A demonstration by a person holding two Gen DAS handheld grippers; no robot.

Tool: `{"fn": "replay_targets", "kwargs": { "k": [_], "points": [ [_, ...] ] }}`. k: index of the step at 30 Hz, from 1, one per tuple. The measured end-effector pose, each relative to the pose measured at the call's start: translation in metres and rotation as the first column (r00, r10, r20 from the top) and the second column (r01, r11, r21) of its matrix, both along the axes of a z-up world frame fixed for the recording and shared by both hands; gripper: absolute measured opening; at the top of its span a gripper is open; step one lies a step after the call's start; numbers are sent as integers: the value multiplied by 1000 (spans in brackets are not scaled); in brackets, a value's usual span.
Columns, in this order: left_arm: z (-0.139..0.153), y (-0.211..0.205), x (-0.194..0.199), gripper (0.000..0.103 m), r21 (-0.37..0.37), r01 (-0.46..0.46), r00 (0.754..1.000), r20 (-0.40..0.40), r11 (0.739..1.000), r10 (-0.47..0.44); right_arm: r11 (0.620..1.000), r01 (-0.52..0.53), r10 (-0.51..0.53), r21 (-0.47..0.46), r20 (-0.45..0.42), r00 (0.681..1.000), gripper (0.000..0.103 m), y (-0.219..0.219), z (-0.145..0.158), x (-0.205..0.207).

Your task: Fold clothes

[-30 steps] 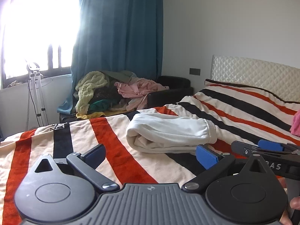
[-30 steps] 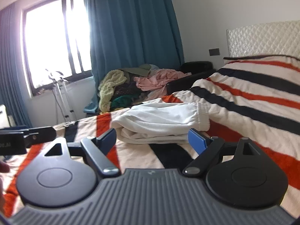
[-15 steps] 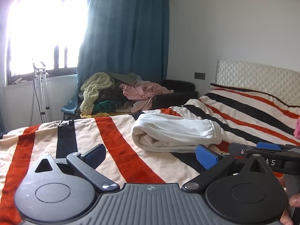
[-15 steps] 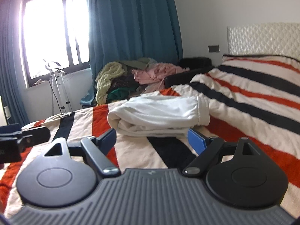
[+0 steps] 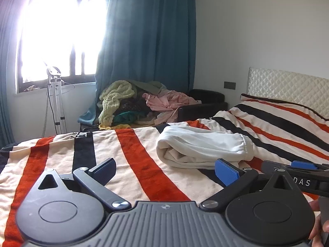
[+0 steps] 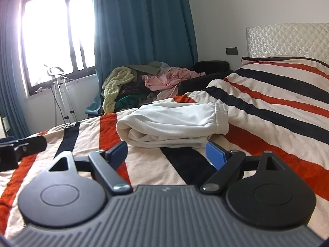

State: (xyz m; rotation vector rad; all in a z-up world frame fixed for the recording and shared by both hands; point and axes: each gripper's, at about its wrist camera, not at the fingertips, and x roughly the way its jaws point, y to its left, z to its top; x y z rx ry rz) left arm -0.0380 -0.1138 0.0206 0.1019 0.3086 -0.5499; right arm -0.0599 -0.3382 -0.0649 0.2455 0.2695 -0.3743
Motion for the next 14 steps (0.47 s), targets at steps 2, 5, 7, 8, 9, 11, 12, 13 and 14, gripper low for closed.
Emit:
{"fn": "replay_targets", "kwargs": {
  "k": [2,5,7,8,9,11,12,13,14],
  "points": [
    [0,0,-1,103,5,-4,1000,1,1000,4,1000,-1,1,0,-2,1000,84,1,0,0],
    [-1,0,-2,103,9,-6,1000,0,1000,6,1000,-2,2,-4,-3,1000,84,2,0,-1],
    [0,0,-3,103,10,-10,1000,0,1000,10,1000,-2,2,-5,-2,1000,85,3,0,-1],
    [0,0,-3,103,12,-15,1000,2,1000,15,1000,-1,1,-6,-2,1000,85,3,0,-1],
    [0,0,-3,103,14,-20,1000,5,1000,20,1000,-1,1,-6,-3,1000,85,3,0,-1],
    [1,1,-4,103,13,-23,1000,8,1000,23,1000,0,0,-8,-4,1000,85,3,0,0],
    [1,1,-4,103,12,-22,1000,6,1000,21,1000,0,0,-8,-5,1000,85,4,0,0],
    [0,2,-4,103,11,-20,1000,4,1000,20,1000,1,-1,-9,-6,1000,85,4,-1,0],
    [0,2,-3,103,9,-19,1000,2,1000,19,1000,4,-4,-9,-6,1000,84,4,-1,0]
  ]
}}
